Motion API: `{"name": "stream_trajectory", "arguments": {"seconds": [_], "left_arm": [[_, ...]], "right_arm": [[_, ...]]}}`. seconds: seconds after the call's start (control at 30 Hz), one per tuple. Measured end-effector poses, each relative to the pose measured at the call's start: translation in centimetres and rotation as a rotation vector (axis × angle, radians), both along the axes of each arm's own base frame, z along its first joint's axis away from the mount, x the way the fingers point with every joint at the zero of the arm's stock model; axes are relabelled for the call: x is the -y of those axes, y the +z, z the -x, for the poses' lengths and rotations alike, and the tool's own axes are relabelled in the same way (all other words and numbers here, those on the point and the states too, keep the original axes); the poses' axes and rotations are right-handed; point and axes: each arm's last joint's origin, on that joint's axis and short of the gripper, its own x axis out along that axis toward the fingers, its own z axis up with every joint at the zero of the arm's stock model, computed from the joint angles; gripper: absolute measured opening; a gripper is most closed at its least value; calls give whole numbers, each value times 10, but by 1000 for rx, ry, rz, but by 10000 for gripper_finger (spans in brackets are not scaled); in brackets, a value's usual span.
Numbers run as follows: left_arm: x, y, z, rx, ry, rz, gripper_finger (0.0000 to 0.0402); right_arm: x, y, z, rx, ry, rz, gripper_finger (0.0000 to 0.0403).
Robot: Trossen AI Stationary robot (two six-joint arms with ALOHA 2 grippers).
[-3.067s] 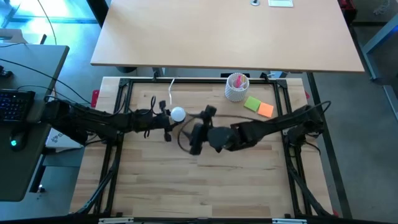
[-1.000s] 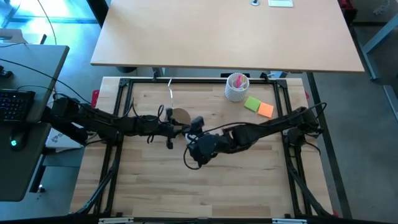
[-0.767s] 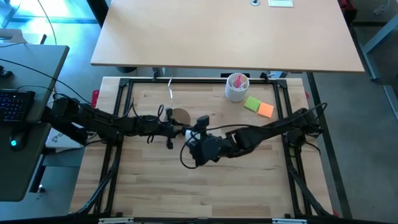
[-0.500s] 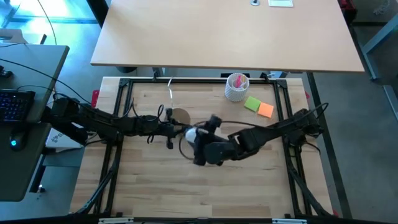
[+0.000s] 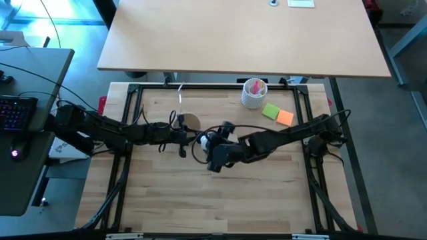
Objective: Screw lightbulb
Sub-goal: Remove the white lightbulb from the desk lamp
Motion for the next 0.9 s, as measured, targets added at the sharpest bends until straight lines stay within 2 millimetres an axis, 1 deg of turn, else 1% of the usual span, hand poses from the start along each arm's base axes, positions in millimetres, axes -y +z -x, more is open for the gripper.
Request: {"name": "stream_trajectory", "arguments": {"seconds": [0.1, 0.17, 0.27, 0.4, 0.47, 0.53, 0.6, 0.7, 0.83, 0.9], "left_arm": [[0, 0, 0, -2, 0, 1, 72], [0, 0, 0, -4, -12, 4, 72], [0, -1, 0, -5, -47, 17, 72], [1, -2, 0, -16, -85, 30, 72], [1, -2, 0, -24, -102, 38, 72], [0, -3, 0, -30, -124, 55, 72], [-1, -3, 0, -30, -137, 71, 70], [-2, -2, 0, -26, -142, 84, 67], [-2, 0, -1, 0, -138, 104, 67], [-2, 1, -1, 22, -133, 122, 78]], "right_arm": [[0, 0, 0, -41, 67, 63, 280], [-1, 0, 0, -91, 152, 141, 267], [-4, 0, 0, -185, 324, 313, 256], [-11, -2, 2, -320, 573, 552, 256], [-13, -2, 3, -365, 691, 642, 256], [-16, -2, 4, -395, 765, 713, 256], [-19, -2, 4, -411, 791, 755, 256], [-23, -1, 5, -401, 759, 774, 256], [-29, 3, 5, -324, 673, 706, 256], [-30, 5, 6, -296, 640, 669, 256]]}}
